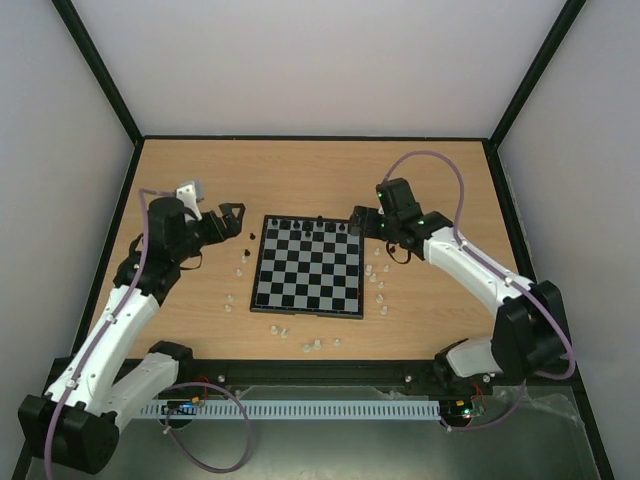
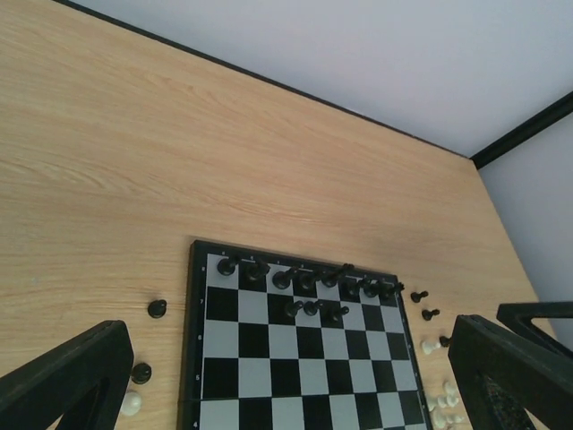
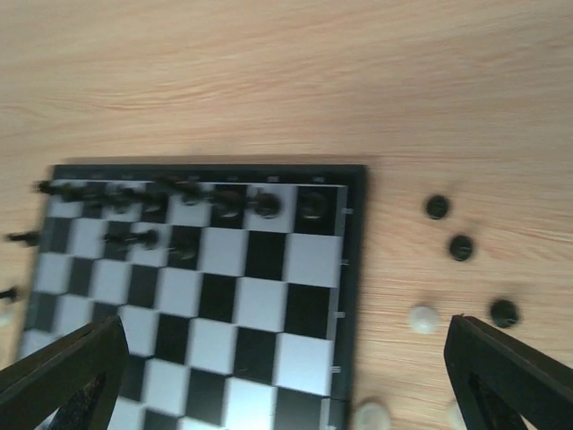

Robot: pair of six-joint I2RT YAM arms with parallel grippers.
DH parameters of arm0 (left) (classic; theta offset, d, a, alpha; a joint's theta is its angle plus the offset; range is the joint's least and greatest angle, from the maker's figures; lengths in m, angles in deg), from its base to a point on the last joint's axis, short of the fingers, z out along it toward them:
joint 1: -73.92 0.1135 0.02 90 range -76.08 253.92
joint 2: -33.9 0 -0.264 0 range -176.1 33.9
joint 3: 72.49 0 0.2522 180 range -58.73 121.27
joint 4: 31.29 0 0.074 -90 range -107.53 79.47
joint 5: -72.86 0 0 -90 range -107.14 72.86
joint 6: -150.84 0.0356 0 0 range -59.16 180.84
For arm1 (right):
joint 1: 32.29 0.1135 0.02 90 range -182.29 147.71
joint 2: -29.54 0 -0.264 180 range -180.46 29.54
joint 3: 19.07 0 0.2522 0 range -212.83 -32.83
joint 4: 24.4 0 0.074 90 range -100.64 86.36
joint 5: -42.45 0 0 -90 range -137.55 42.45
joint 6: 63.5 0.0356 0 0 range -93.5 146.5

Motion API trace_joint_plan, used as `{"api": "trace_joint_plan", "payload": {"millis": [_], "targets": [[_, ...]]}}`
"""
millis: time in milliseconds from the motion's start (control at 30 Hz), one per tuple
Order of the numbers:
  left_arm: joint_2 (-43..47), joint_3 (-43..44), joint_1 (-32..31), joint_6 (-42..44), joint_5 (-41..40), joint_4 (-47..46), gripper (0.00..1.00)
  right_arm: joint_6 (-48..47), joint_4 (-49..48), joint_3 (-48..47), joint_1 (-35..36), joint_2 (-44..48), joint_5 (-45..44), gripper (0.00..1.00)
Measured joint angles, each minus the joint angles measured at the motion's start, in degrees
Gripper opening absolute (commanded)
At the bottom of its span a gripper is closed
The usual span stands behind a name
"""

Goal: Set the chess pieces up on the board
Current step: Pick up the chess piece at the center of the board.

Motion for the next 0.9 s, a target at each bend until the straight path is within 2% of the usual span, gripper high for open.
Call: {"api": "trace_joint_plan", "payload": {"millis": [100, 300, 500, 900], "targets": [[-0.48, -0.59, -3.23, 0.15, -3.41, 0.11, 0.99, -0.92, 1.99, -0.39, 0.76, -2.56, -7.98, 0.87], [-5.35, -2.14, -7.82, -0.48, -8.61, -0.11, 1.0, -2.27, 3.98, -0.61, 0.0, -5.99, -17.79, 0.61], [-6.91, -2.36, -9.77, -0.9, -11.76, -0.22, 0.99, -3.28, 3.82, -1.55, -4.85, -10.95, -15.41, 0.49], [-3.56, -3.85, -10.08, -0.94, -13.29, -1.46, 1.0, -5.68, 3.82, -10.97, -6.69, -23.69, -9.77, 0.38]]}}
